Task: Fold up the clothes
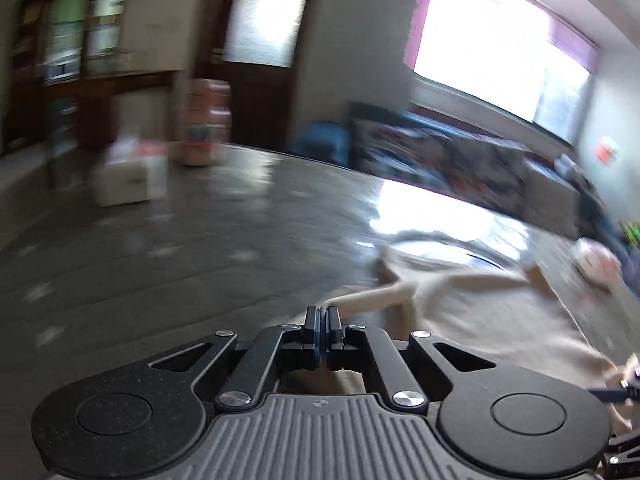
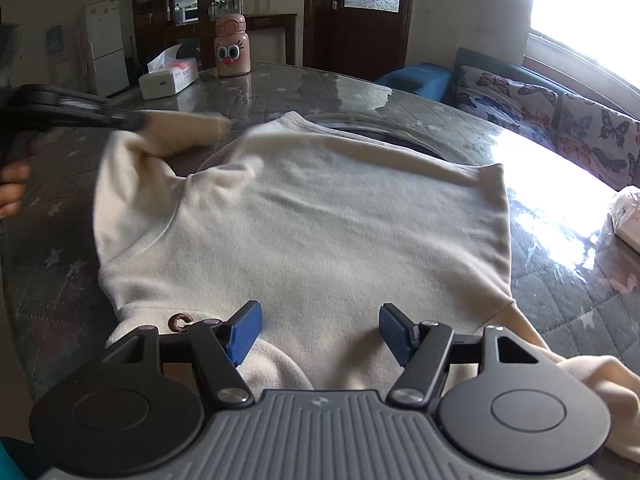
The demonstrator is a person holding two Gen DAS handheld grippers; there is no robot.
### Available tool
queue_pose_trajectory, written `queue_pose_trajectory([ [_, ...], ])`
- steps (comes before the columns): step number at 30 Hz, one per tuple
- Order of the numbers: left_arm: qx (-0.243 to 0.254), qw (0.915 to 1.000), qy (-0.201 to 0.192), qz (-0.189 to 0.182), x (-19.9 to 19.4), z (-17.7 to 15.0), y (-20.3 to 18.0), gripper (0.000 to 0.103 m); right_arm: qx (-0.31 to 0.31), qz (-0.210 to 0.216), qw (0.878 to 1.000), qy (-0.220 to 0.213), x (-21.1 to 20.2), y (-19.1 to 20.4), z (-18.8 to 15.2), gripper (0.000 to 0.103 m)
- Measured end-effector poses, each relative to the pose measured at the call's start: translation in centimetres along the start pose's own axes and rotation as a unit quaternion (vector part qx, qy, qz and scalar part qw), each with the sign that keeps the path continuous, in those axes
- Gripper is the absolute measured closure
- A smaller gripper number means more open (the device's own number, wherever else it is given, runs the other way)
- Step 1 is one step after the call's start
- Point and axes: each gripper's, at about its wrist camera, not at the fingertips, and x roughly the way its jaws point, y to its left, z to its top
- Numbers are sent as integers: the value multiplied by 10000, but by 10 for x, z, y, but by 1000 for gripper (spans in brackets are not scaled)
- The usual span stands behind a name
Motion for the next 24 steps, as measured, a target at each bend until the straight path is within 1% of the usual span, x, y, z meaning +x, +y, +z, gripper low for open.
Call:
queue_pose_trajectory([
  [1, -243, 9996, -6, 168, -8, -4, 12, 100, -1, -4, 10000, 2, 0, 0, 0, 36],
  [2, -383, 9988, 45, 311, -12, -9, 22, 100, 5, -7, 10000, 3, 0, 1, 0, 36],
  [6, -674, 9936, 391, 823, -23, -34, 52, 98, 16, -1, 10000, 23, 1, 0, 1, 35],
  [7, -715, 9926, 389, 905, -26, -38, 58, 98, 20, -1, 10000, 30, 1, 0, 1, 35],
  [9, -782, 9908, 317, 1057, -31, -37, 62, 91, 11, -8, 10000, 36, 1, 1, 2, 35],
  [11, -785, 9908, 226, 1077, -33, -32, 61, 66, -13, -14, 10000, 11, -2, 2, 3, 35],
  [13, -612, 9921, 137, 1087, -30, -27, 53, 63, -20, 27, 10000, -32, -5, 4, 3, 35],
  [16, -325, 9932, 34, 1114, -22, -22, 43, 63, -73, 98, 9999, -92, -9, 9, 3, 35],
  [18, -122, 9931, 80, 1166, -12, -21, 39, 63, -168, 189, 9996, -88, -12, 14, 2, 34],
  [21, 244, 9900, 236, 1371, 6, -22, 36, 63, -403, 253, 9989, 48, -11, 23, -5, 32],
  [24, 456, 9872, 215, 1510, 12, -22, 38, 63, -635, 204, 9978, 24, -18, 29, -12, 32],
])
